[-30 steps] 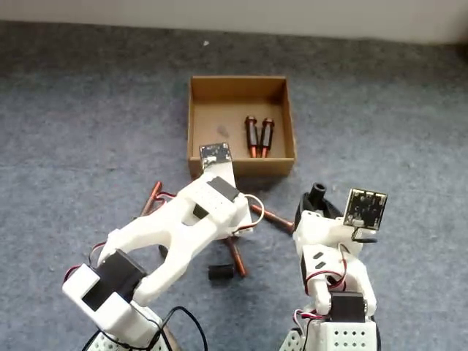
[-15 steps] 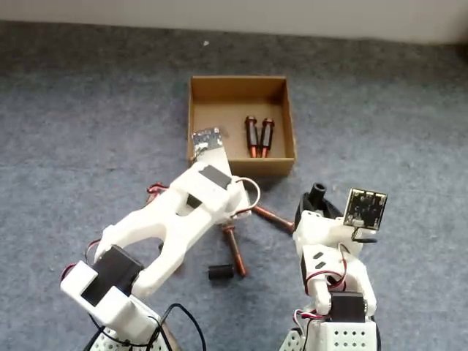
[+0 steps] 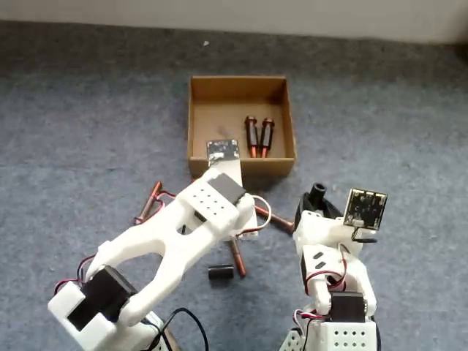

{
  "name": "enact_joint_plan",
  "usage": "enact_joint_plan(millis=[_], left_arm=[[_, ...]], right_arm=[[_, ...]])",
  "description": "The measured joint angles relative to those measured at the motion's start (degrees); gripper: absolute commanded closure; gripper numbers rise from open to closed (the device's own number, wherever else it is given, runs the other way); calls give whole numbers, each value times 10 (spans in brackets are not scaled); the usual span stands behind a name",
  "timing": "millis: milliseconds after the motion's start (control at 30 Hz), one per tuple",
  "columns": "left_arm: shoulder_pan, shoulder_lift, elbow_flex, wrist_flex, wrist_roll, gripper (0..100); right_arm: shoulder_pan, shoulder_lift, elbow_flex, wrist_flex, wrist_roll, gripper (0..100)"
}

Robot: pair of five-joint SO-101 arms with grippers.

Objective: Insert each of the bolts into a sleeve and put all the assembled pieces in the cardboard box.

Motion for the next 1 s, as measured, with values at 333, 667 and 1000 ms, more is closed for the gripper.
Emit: enact_joint_plan(millis=[333, 667, 1000], left_arm=[[-9, 111, 14, -96, 0, 859], [-6, 140, -23, -93, 3, 994], [-6, 137, -20, -93, 4, 995]], right_arm=[[0, 0, 0, 0, 0, 994], [0, 0, 0, 0, 0, 994], [0, 0, 0, 0, 0, 994]])
